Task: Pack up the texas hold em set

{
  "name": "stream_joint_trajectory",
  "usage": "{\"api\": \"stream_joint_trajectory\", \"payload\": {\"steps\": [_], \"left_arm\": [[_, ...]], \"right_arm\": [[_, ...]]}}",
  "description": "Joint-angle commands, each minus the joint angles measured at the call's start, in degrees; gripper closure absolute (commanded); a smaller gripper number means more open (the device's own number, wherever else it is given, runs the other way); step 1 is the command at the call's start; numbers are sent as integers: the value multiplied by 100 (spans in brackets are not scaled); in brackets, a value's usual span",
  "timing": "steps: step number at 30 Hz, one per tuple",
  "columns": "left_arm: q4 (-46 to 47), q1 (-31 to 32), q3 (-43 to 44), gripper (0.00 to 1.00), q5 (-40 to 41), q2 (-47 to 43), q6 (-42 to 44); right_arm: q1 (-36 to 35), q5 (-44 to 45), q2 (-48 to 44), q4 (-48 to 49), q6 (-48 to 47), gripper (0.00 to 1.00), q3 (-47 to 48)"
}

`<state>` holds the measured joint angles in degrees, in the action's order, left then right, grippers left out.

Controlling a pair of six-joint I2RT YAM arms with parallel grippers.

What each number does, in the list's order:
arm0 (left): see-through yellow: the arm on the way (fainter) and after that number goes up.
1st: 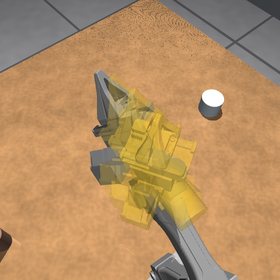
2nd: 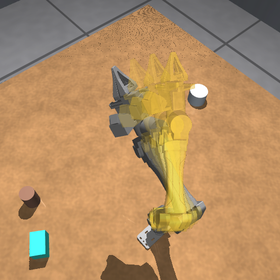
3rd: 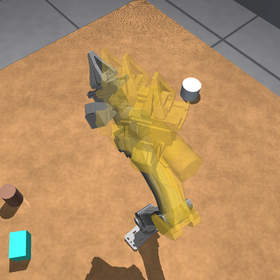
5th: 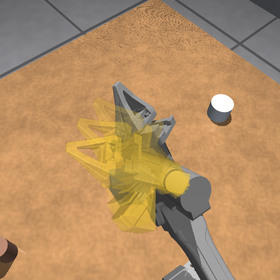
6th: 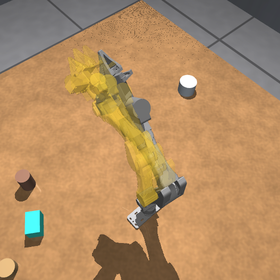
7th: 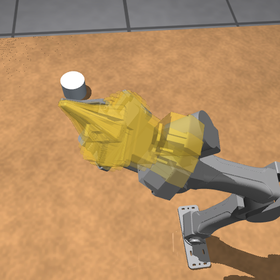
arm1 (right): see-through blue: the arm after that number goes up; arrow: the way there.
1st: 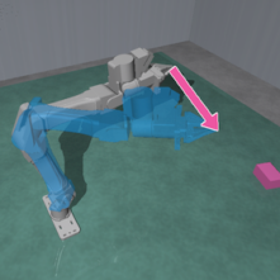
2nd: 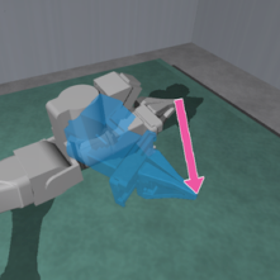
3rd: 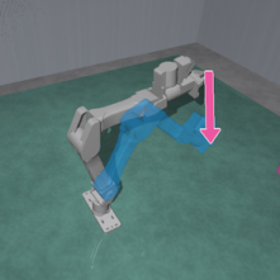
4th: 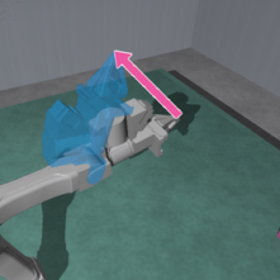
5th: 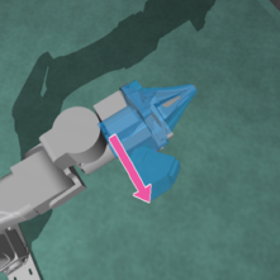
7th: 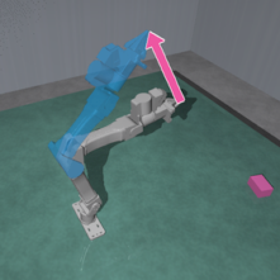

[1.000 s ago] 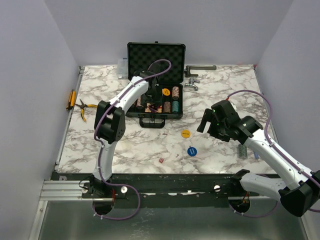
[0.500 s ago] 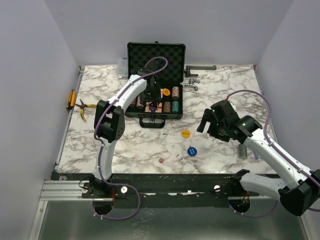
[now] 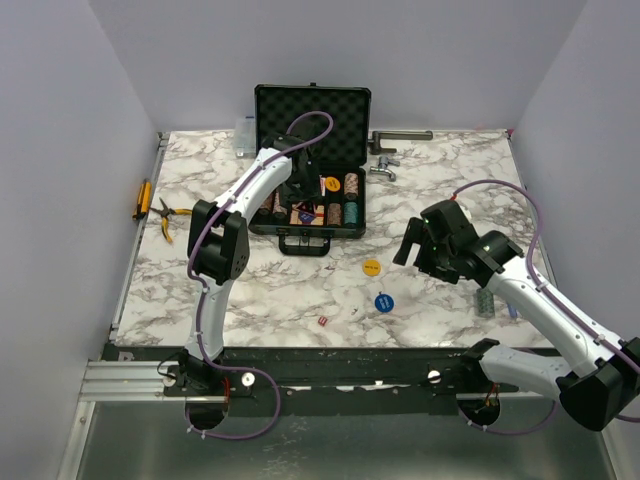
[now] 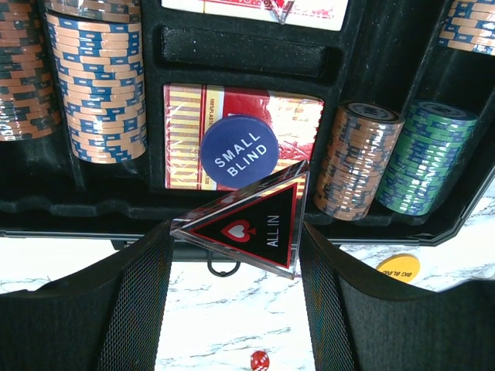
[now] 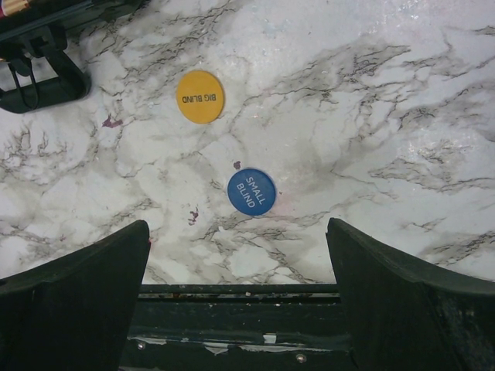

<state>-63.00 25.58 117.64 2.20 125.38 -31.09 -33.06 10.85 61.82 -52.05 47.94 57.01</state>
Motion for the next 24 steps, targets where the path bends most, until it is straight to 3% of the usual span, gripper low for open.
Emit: {"api": "stream_joint_trajectory", "payload": {"steps": [1, 6, 12, 24], "left_arm": [[-89, -62, 276, 58, -180, 122, -64], [-98, -78, 268, 35, -197, 117, -47], [-81, -79, 205, 17, -211, 20, -2], [-17, -80, -8, 13, -103, -719, 4]], "right_arm": [[-34, -49, 23, 97, -54, 1, -79], [-34, -40, -9, 89, -48, 1, -115], [-31, -41, -15, 99, -25, 1, -121], [-34, -123, -1, 216, -102, 1, -80]]}}
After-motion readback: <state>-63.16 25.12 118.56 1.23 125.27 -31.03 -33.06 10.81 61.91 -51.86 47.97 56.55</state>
